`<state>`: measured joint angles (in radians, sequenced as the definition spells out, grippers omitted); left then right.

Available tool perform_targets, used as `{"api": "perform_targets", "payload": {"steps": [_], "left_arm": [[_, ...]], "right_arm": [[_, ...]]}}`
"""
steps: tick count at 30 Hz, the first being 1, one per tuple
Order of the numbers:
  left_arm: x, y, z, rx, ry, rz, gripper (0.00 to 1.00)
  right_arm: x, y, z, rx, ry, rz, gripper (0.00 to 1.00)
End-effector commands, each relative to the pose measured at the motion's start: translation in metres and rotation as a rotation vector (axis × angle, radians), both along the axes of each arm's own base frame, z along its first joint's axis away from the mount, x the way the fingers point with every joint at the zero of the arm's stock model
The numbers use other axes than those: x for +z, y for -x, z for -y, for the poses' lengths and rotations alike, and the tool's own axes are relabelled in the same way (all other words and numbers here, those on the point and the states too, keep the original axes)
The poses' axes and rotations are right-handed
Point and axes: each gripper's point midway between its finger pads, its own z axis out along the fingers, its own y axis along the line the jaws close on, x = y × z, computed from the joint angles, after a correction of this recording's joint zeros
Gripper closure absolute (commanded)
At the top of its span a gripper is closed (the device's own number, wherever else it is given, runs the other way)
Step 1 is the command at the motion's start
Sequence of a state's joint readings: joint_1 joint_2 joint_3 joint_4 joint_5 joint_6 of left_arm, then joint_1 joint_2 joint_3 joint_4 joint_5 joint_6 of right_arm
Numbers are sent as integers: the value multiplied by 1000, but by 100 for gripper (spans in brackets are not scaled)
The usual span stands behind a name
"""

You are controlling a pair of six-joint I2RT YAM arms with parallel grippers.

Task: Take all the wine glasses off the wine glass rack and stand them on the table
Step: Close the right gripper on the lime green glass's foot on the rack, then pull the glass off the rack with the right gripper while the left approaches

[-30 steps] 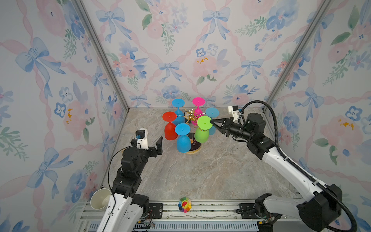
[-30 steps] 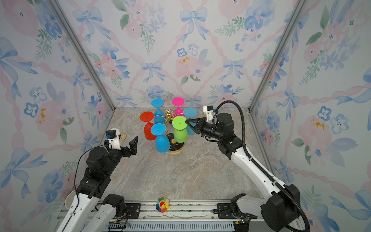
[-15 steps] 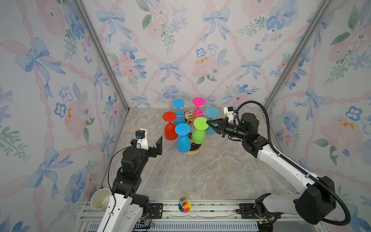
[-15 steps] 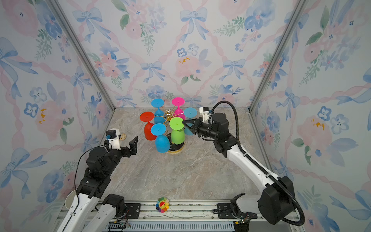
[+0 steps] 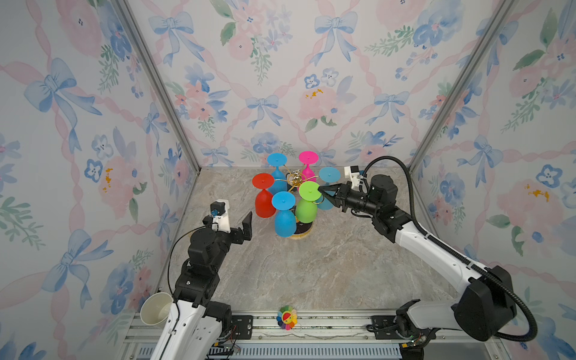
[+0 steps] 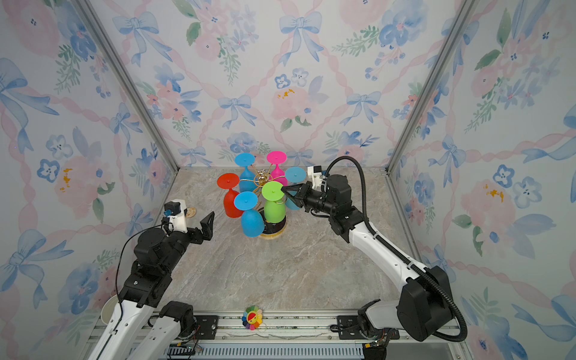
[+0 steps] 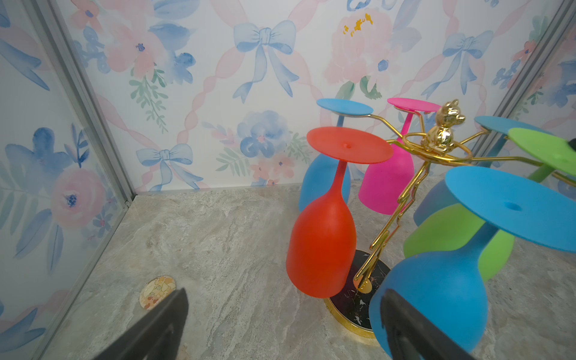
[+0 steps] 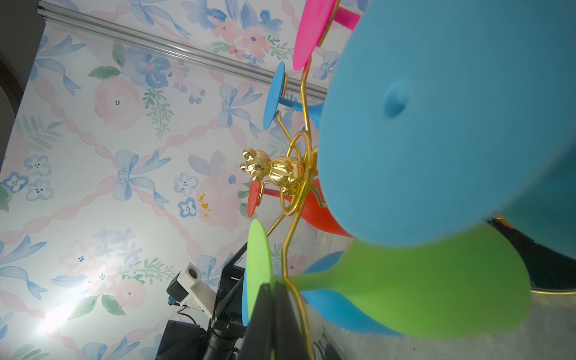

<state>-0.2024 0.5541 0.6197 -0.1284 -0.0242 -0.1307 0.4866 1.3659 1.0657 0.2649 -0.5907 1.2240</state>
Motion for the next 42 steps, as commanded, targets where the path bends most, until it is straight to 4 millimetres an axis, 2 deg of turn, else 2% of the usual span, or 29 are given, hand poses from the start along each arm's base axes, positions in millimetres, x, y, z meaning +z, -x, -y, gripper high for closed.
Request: {"api": "perform_targets", "payload": {"steps": [1, 11, 20, 29, 31, 33, 36, 39, 41, 42], "left_arm": [[1, 1, 0, -7, -17, 20, 2], [1, 0, 0, -6, -16, 18, 2], [3, 0, 2, -16, -4, 17, 2], [26, 11, 11, -72, 84, 33, 2], [40, 16, 13, -85, 102, 39, 2], [39, 17, 13, -86, 108, -7, 2], [42, 21, 21, -131, 110, -76, 3], [55, 35, 36, -228, 129, -85, 3], [69, 46, 51, -330, 170, -78, 3], [68, 45, 60, -381, 191, -106, 3]], "right_arm": [[21, 1, -9, 21, -26, 61, 100], [25, 20, -22, 78, 45, 108, 100], [22, 42, -11, 67, 122, 136, 100], [26, 73, -3, 104, 159, 185, 100], [24, 82, -4, 121, 169, 198, 100], [21, 90, -3, 140, 185, 218, 100], [15, 100, 1, 146, 229, 263, 100], [10, 109, 8, 137, 266, 305, 100], [8, 114, 15, 123, 303, 337, 100], [8, 116, 17, 118, 322, 353, 100]]}}
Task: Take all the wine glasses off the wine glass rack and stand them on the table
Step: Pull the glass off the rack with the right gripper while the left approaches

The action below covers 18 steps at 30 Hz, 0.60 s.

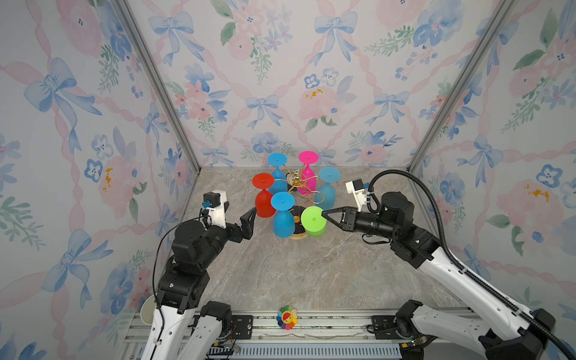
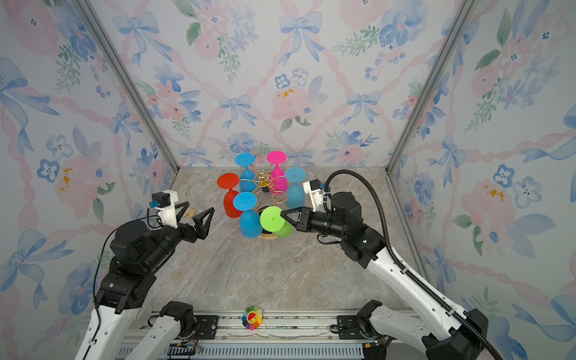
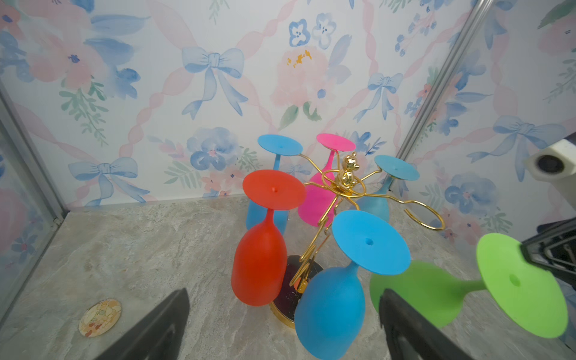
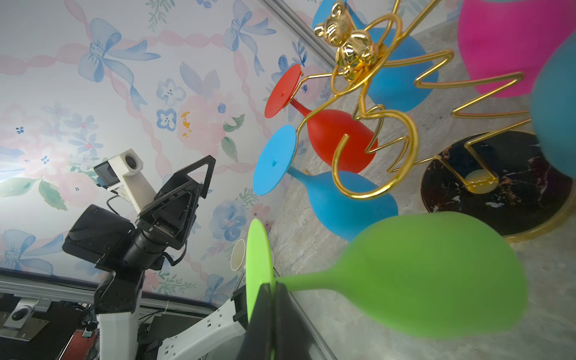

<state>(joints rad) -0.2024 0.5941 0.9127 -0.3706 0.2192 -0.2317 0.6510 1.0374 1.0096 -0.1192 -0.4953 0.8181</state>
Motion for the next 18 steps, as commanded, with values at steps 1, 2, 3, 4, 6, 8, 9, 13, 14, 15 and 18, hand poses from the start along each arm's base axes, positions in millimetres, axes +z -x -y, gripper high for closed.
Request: {"api": "perform_targets", "payload": {"steps": [1, 2, 3, 4, 6, 8, 9, 13, 14, 15, 18], "left_arm": [[3, 17, 33, -215, 78, -83, 4], [6, 22, 42, -271, 98, -94, 5], [8, 25, 48, -311, 112, -103, 6], [9, 27, 53, -342, 123, -113, 7], [3, 27, 59, -370, 122, -134, 9], [-5, 25, 65, -385, 123, -162, 10], [-6, 27, 69, -404, 130, -166, 10], [-1, 35, 91, -500, 186, -163, 11], [2, 37, 96, -524, 202, -159, 12], [4, 40, 101, -547, 212, -157, 13], [6, 47, 117, -613, 235, -169, 18]], "right_arm": [[-4, 10, 11, -19, 81, 99, 100], [-4, 13, 15, -24, 98, 122, 100], [-4, 15, 17, -28, 106, 135, 100], [-4, 18, 20, -33, 116, 155, 100], [-3, 22, 26, -37, 135, 199, 100], [-4, 25, 32, -52, 146, 220, 100], [-4, 26, 35, -58, 151, 231, 100], [-1, 36, 42, -58, 152, 274, 100], [0, 38, 43, -57, 153, 285, 100], [1, 41, 44, -54, 151, 299, 100], [5, 48, 47, -52, 149, 337, 100]]}}
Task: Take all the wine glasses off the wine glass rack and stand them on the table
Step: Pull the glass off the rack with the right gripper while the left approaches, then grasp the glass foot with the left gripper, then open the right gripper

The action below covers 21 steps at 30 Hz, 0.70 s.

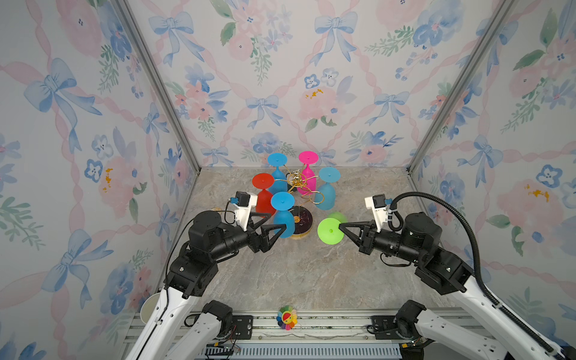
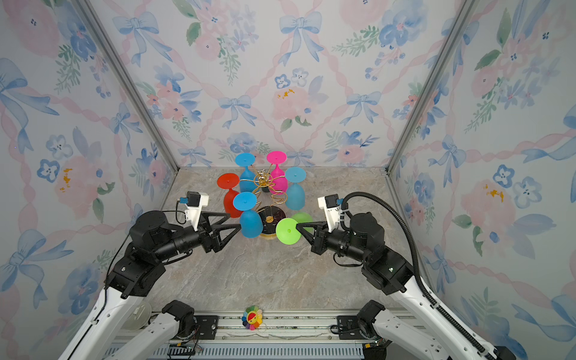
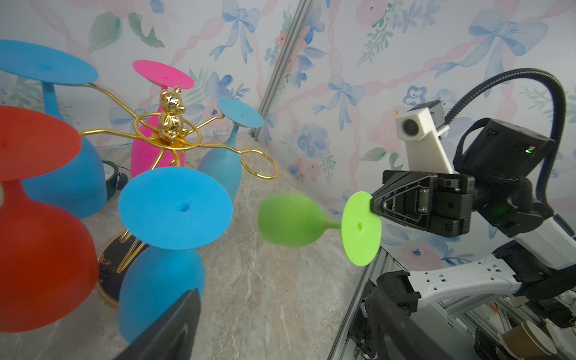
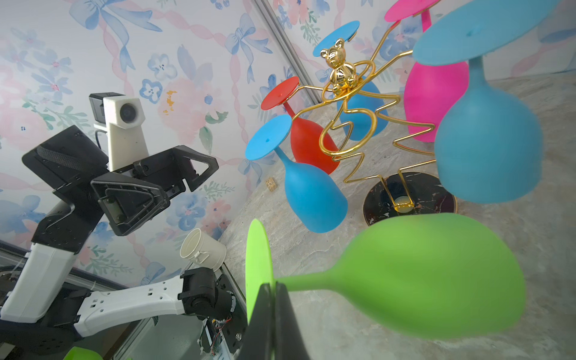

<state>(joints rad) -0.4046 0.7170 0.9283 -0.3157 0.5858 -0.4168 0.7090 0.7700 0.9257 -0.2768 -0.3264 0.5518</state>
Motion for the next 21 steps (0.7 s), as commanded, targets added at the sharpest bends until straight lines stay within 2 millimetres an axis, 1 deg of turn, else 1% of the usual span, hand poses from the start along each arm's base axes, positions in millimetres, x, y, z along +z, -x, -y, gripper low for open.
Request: {"api": "perform_targets", "payload": {"steps": [1, 7, 9, 13, 18, 21], "left_arm": [[11, 11, 21, -96, 66, 4, 19], [7, 34, 66, -242, 60, 0, 22], [6, 35, 78, -259, 59, -6, 25], [4, 33, 96, -277, 58, -35, 31], [4, 40, 116, -335, 58, -49, 37], [7, 45, 125, -368, 72, -49, 40]], "right_arm": [[2, 9, 4, 7, 21, 71, 100], [10, 20, 6, 29, 17, 122, 100], [12, 24, 7, 38, 16, 139, 100], [16, 31, 8, 54, 6, 172, 100], [18, 35, 12, 51, 4, 202, 100], [17, 35, 14, 51, 7, 210, 100]]}}
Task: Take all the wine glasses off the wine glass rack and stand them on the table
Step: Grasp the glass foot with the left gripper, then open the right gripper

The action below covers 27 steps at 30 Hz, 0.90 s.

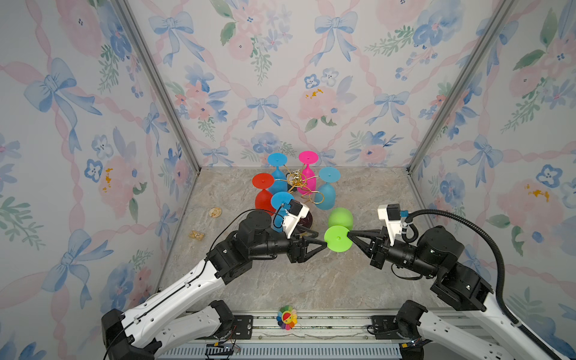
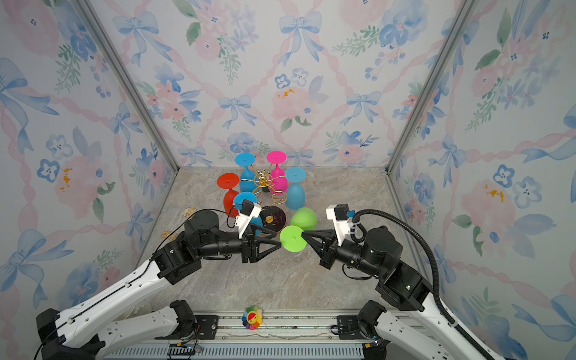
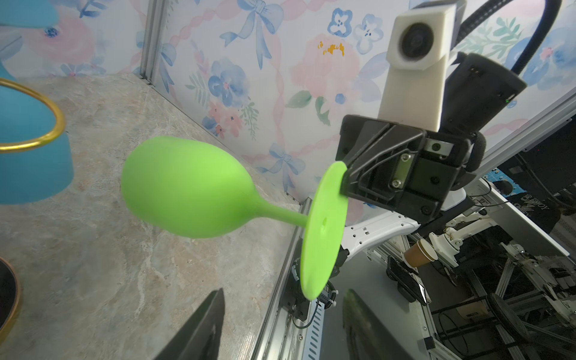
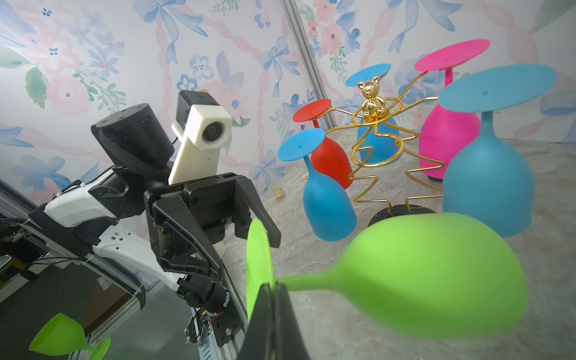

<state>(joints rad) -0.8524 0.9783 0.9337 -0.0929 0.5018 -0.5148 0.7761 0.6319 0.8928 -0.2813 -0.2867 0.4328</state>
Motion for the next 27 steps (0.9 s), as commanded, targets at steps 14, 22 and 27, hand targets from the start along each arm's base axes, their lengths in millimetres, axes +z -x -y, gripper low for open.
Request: {"api": "perform_targets", "payload": {"steps": [14, 22, 27], "left_arm": [[39, 13, 20, -107, 151, 9, 60], [33, 17, 24, -135, 148, -3, 68], [30, 19, 27, -144, 145, -7, 73]], "right_arm": [[1, 7, -1, 24, -7, 62, 100], [2, 6, -1, 19, -19, 72, 100], [0, 6, 0, 15, -17, 72, 100]]}}
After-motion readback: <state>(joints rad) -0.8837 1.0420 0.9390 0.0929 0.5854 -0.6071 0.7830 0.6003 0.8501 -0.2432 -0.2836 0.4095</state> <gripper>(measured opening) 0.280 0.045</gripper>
